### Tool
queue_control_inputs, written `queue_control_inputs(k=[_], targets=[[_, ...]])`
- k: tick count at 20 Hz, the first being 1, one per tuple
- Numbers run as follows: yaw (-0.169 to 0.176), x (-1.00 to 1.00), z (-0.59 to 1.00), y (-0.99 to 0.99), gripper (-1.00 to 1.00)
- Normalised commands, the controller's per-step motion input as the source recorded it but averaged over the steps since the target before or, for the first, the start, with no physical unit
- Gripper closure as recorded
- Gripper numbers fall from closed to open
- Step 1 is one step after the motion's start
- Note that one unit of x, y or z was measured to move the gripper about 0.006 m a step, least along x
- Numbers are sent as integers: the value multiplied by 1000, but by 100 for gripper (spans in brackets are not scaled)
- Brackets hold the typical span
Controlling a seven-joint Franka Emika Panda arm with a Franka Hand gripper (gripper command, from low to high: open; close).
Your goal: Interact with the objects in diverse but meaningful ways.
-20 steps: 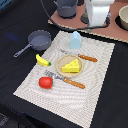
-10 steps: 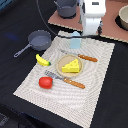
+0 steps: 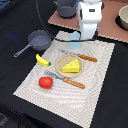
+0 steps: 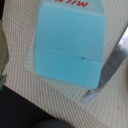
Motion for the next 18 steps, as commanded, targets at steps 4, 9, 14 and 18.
queue_control_inputs(k=[4, 9, 14, 18], targets=[[-71, -448, -97, 242, -100], [-77, -497, -133, 250, -100], [-31, -556, -335, 237, -100], [-12, -508, -435, 183, -100]])
